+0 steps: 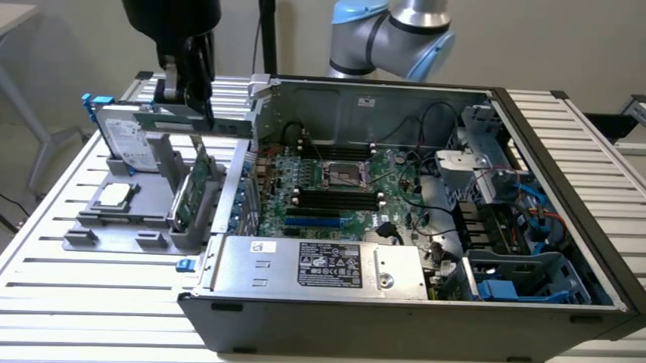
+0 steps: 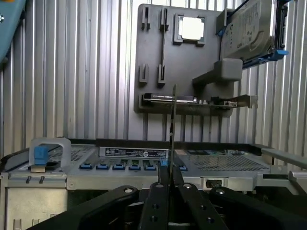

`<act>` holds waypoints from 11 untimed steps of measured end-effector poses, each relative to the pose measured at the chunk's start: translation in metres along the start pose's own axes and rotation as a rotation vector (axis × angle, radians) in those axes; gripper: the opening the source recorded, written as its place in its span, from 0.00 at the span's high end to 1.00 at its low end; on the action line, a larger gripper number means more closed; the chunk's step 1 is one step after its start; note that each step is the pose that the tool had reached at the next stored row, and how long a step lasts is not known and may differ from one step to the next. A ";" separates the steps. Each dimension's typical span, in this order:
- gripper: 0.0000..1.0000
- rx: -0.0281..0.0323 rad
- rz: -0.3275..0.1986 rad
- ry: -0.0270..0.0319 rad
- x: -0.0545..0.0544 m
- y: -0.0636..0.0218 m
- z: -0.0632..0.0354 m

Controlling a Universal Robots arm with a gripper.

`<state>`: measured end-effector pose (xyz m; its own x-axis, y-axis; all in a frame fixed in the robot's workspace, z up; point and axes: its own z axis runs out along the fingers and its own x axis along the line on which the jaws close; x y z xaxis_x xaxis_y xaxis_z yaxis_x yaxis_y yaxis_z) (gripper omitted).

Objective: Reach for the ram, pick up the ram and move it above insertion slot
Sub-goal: 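Pick up the ram and move it above insertion slot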

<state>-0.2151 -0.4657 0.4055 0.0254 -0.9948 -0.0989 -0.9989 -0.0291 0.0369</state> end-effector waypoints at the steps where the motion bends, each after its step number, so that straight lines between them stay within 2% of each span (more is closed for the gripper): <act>1: 0.86 0.0001 0.000 -0.0041 0.000 -0.0043 -0.0002; 11: 0.86 0.0012 -0.002 -0.0430 0.000 -0.0498 -0.0018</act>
<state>-0.1653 -0.4642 0.4055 0.0252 -0.9896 -0.1417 -0.9989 -0.0305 0.0354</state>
